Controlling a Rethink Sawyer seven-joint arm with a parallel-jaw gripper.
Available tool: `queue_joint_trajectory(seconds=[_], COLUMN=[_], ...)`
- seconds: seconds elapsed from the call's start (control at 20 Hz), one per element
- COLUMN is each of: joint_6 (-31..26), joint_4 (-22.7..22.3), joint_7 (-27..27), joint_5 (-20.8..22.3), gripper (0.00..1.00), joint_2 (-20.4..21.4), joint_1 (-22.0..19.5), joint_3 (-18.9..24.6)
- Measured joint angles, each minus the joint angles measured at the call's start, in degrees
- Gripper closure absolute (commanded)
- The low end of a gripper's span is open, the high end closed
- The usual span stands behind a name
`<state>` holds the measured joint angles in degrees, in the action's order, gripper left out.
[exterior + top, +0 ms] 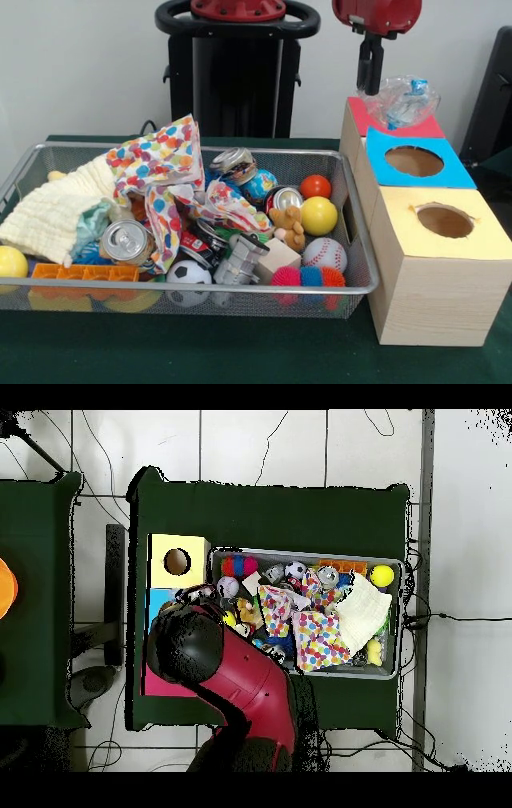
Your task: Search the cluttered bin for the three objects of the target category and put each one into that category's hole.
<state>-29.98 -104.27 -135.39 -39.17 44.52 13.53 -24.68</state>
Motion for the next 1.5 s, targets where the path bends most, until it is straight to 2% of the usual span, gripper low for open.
queue_joint_trajectory(seconds=[0.8, 1.5], joint_6=[0.01, 0.0], joint_4=[1.13, 3.26], joint_7=[-3.19, -4.19], joint_5=[-0.96, -1.35], gripper=[1.0, 1.0], joint_2=[-4.39, -4.91], joint_1=[0.0, 0.0], joint_3=[0.02, 0.02])
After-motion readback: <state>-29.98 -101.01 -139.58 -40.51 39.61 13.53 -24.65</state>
